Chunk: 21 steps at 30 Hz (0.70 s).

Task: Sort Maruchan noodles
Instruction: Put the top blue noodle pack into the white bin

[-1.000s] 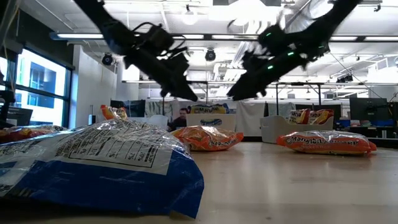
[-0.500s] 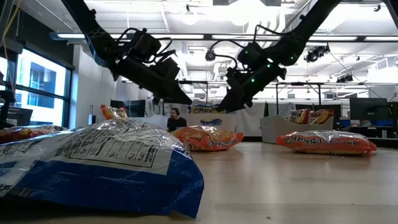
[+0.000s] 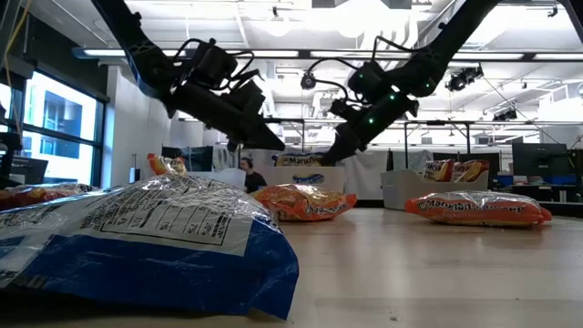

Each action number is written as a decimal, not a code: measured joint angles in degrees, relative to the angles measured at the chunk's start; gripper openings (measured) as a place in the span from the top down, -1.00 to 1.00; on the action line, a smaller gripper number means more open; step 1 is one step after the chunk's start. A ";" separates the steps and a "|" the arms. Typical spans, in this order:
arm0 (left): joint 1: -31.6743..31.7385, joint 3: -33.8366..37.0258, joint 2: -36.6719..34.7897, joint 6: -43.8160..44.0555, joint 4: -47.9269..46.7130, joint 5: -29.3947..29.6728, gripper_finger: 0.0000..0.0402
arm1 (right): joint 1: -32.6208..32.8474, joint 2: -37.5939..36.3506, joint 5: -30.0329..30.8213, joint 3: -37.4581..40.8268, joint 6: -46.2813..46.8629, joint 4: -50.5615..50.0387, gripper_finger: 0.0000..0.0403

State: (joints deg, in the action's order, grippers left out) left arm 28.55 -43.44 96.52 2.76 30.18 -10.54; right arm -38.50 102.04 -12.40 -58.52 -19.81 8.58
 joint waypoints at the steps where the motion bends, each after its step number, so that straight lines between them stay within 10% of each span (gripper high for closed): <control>1: -0.01 0.01 0.25 0.02 -0.29 0.07 1.00 | 0.01 0.02 0.01 0.00 -1.15 0.51 0.90; 21: -0.08 0.04 2.16 -0.35 0.18 0.97 1.00 | -0.89 4.38 4.54 -0.02 -11.61 6.33 0.93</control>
State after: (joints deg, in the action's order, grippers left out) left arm 28.47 -43.40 98.67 2.41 30.36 -9.56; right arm -39.39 106.42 -7.87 -58.54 -31.42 14.91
